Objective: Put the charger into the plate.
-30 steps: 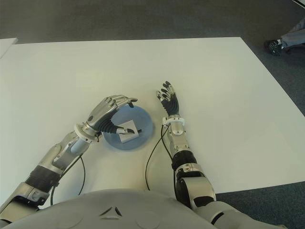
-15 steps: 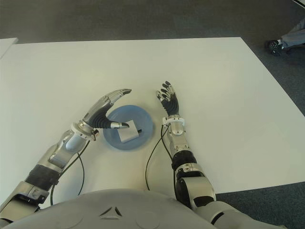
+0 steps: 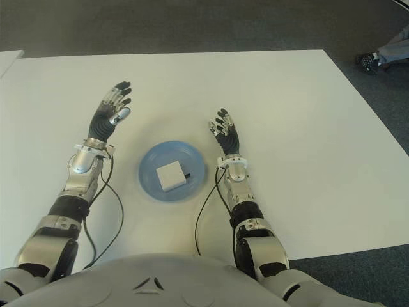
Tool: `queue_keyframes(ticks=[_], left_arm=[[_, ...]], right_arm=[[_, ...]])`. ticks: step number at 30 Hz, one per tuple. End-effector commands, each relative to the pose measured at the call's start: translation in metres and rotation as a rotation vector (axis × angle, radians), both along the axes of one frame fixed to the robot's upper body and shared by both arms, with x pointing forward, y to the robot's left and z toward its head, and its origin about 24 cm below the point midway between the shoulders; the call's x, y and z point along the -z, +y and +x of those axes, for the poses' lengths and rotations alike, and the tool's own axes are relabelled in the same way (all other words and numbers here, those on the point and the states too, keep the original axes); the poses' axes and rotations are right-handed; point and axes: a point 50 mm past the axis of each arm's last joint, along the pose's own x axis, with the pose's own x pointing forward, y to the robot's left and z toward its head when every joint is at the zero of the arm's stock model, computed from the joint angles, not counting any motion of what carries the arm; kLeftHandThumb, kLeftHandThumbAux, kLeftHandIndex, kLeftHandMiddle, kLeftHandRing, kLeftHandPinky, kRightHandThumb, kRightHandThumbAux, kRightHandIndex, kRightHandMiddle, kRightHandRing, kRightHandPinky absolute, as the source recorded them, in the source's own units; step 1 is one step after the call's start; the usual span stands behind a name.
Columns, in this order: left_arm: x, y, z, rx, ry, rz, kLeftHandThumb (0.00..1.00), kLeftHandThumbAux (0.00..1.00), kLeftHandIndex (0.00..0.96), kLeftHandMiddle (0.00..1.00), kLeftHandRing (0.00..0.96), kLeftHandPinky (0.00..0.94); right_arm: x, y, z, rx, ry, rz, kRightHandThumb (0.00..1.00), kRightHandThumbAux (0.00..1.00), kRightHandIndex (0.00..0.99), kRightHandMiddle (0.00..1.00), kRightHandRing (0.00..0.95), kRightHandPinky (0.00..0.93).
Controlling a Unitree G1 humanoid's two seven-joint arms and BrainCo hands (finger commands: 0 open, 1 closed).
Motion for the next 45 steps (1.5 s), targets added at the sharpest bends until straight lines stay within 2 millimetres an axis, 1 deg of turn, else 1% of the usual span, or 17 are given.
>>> queue_keyframes(ticks=[1, 14, 21, 38, 45], left_arm=[[0.026, 0.002, -0.006, -0.012, 0.116, -0.146, 0.0, 0.499, 0.0, 0.0, 0.0, 0.0], [0.044, -0.001, -0.011, -0.034, 0.209, -0.124, 0.0, 0.517, 0.0, 0.0, 0.0, 0.002], [0.055, -0.002, -0.018, -0.046, 0.24, -0.111, 0.0, 0.531, 0.0, 0.0, 0.0, 0.009], [0.078, 0.003, -0.034, -0.114, 0.338, -0.02, 0.0, 0.541, 0.0, 0.006, 0.0, 0.0], [0.083, 0.003, -0.038, -0.12, 0.359, -0.012, 0.0, 0.544, 0.0, 0.004, 0.0, 0.0]], right_arm=[[0.021, -0.004, -0.012, 0.015, 0.11, 0.005, 0.138, 0.609, 0.011, 0.128, 0.133, 0.158], [0.022, -0.008, -0.013, 0.022, 0.114, 0.004, 0.131, 0.624, 0.015, 0.13, 0.138, 0.168], [0.022, -0.009, -0.013, 0.025, 0.116, 0.008, 0.121, 0.623, 0.015, 0.136, 0.147, 0.176], [0.022, -0.009, -0.013, 0.032, 0.12, 0.016, 0.095, 0.615, 0.013, 0.124, 0.127, 0.142], [0.022, -0.009, -0.013, 0.037, 0.121, 0.018, 0.087, 0.615, 0.011, 0.113, 0.113, 0.127]])
